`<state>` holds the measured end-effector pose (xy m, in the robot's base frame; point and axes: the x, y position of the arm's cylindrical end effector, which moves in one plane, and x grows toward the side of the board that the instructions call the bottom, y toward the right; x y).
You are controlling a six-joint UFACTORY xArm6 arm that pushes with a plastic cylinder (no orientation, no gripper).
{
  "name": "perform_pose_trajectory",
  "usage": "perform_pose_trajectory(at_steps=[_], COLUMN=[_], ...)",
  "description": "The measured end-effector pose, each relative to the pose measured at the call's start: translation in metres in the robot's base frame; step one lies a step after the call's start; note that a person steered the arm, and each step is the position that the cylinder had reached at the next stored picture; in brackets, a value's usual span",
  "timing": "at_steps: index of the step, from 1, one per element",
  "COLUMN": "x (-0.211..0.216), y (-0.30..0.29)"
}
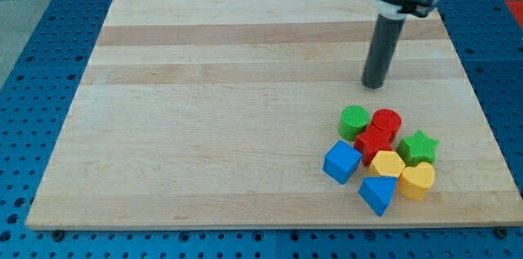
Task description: Separate the red circle from the red star
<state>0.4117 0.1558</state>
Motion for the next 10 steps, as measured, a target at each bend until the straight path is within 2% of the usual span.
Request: perform_pose_trajectory(at_steps=[1, 2, 6, 7, 9, 10], x=[0.007, 0.048, 0.067, 0.099, 0.102, 0.097], y=[0.000, 0.009, 0.028, 0.028, 0.008, -0.020])
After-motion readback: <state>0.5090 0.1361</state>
